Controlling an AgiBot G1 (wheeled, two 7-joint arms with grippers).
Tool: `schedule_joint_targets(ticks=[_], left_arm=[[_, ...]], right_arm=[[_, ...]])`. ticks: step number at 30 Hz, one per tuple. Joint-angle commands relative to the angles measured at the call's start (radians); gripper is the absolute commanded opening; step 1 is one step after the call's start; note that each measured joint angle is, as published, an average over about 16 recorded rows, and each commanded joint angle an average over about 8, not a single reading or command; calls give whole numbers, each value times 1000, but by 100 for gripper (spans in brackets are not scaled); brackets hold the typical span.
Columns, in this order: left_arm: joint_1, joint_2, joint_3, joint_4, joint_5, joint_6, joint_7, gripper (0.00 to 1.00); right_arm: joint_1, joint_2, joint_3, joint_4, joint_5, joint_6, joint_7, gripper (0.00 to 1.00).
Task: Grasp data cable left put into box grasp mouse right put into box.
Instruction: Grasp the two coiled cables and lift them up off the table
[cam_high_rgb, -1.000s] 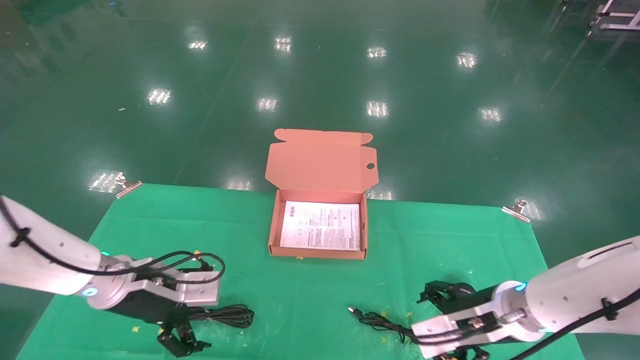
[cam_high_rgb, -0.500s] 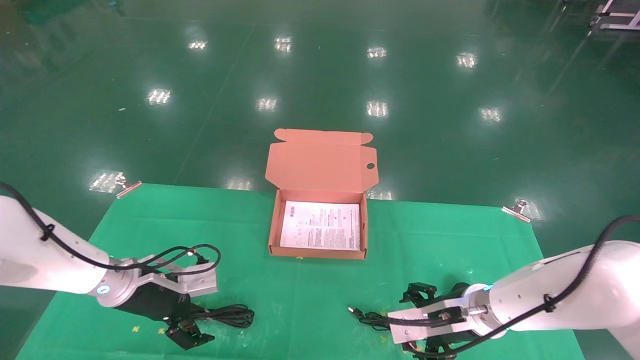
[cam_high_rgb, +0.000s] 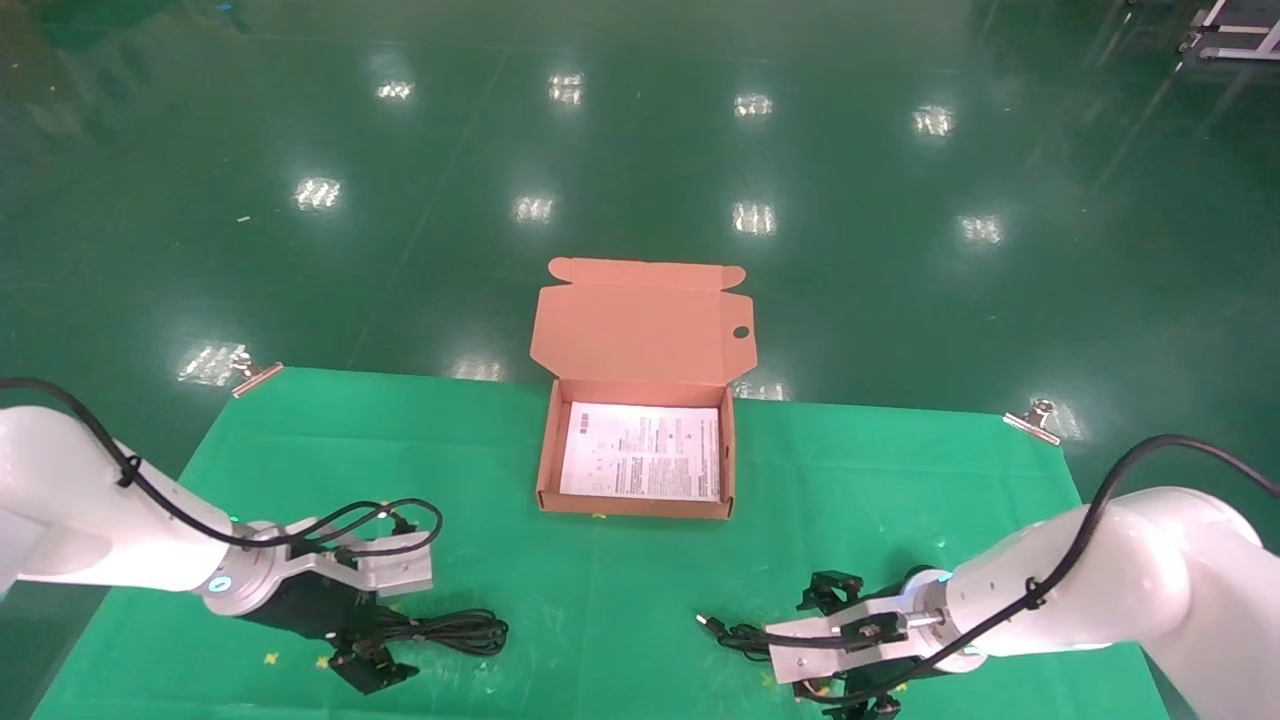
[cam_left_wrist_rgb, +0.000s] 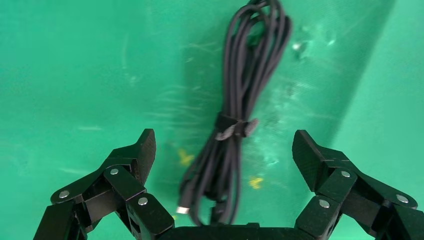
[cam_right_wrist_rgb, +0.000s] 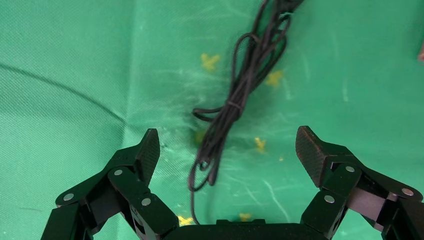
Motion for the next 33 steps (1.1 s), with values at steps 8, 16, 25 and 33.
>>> schedule_joint_targets(ticks=[8, 16, 25, 33], left_arm=[[-4, 10, 5, 34, 11, -31, 27, 0], [-4, 7, 3, 23, 5, -20, 21, 0], [-2, 6, 1, 17, 2, -13, 17, 0], [-2, 5, 1, 14, 1, -11, 16, 0]], right_arm=[[1, -13, -3, -30, -1, 9, -12, 0], [1, -10, -3, -22, -1, 6, -7, 0], [1, -8, -2, -17, -2, 4, -5, 0], [1, -7, -2, -15, -2, 4, -4, 0]])
